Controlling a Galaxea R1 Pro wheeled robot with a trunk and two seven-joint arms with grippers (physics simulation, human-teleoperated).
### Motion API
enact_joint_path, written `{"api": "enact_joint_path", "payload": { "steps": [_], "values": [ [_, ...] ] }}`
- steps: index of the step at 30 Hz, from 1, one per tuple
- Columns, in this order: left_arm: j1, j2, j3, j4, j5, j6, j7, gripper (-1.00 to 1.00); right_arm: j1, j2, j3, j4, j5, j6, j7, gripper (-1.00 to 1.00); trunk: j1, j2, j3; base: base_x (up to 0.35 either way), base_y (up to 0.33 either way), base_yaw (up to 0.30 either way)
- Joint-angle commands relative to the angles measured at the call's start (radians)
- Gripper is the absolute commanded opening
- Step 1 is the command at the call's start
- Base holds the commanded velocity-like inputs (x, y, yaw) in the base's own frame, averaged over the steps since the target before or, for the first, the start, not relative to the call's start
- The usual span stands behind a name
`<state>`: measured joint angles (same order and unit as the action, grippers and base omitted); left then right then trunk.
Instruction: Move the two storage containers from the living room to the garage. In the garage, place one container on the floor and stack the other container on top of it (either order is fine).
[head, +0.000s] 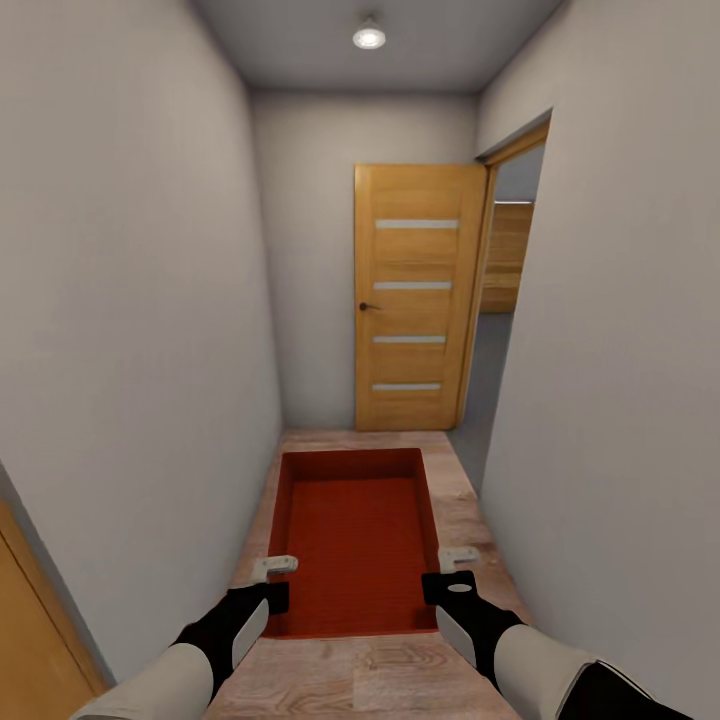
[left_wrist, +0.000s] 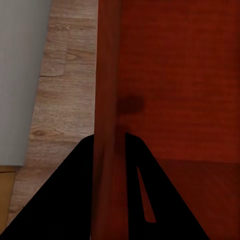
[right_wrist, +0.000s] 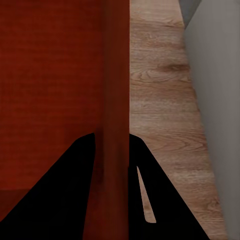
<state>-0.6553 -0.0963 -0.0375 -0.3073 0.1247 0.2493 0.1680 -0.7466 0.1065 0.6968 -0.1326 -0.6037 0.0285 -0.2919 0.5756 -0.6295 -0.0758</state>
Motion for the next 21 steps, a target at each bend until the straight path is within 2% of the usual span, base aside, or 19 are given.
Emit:
{"api": "enact_joint_path", "payload": {
  "steps": [1, 21],
  "values": [
    [-0.001, 0.001, 0.02, -0.006, -0.013, -0.015, 0.009, -1.0, 0.0, -0.001, -0.008, 0.016, -0.021, 0.002, -0.001, -1.0, 0.001, -0.002, -0.002, 0.323, 0.0, 0.0],
    [-0.001, 0.001, 0.021, -0.006, -0.013, -0.015, 0.009, -1.0, 0.0, -0.001, -0.008, 0.016, -0.021, 0.002, -0.001, -1.0, 0.001, -0.002, -0.002, 0.323, 0.0, 0.0]
  ]
}}
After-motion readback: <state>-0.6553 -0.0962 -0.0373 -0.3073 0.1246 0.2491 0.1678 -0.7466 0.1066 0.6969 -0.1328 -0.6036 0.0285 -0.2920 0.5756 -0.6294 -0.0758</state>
